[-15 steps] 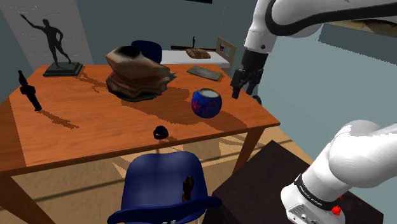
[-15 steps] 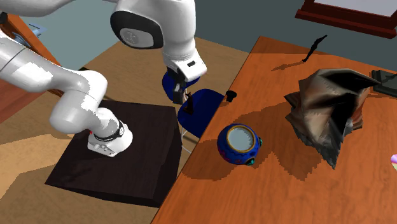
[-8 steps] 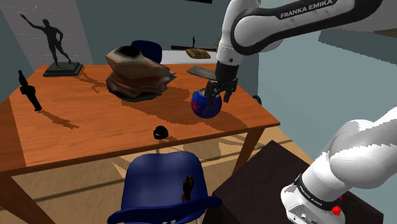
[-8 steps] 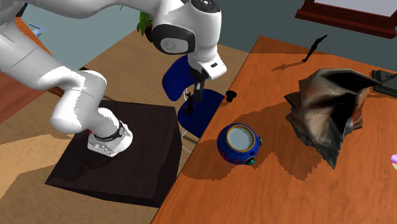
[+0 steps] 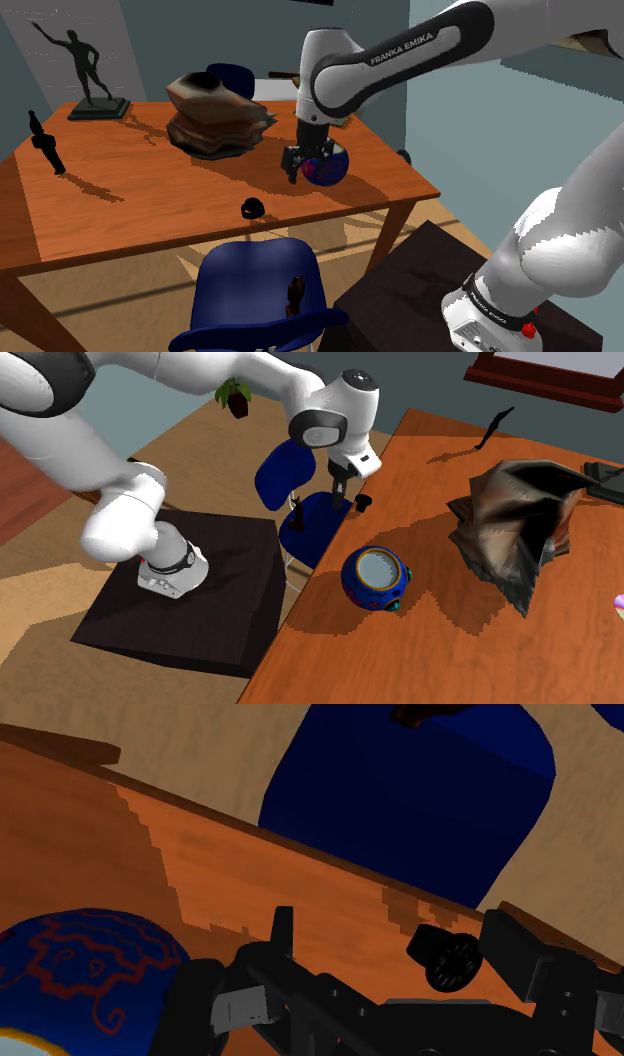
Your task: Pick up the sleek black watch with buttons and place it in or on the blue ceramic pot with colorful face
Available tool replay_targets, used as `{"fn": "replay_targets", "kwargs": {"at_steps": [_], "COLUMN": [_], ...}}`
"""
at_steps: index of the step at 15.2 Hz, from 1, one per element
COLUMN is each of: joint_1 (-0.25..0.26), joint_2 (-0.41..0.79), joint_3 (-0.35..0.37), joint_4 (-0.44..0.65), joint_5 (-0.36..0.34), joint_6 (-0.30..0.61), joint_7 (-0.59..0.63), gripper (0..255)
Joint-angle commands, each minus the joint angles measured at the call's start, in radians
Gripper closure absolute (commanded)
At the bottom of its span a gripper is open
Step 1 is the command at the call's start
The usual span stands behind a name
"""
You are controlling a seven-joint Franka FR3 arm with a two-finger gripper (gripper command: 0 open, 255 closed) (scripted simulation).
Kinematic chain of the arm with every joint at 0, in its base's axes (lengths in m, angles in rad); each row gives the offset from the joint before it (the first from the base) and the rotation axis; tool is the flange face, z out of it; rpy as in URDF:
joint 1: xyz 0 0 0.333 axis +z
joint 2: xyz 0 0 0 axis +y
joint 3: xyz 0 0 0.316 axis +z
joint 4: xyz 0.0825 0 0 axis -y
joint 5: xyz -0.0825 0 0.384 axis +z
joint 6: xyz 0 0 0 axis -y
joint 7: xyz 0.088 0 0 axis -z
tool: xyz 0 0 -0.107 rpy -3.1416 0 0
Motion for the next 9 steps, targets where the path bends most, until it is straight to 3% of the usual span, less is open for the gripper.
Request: {"fn": "replay_targets", "kwargs": {"at_steps": [1,9], "joint_1": [0.012,0.089], "joint_2": [0.08,0.402], "joint_3": [0.016,0.02], "joint_4": [0.052,0.314], "joint_5": [-0.031,-0.172], "joint_6": [0.026,0.068], "joint_7": [0.044,0.194], "gripper": [0,0]}}
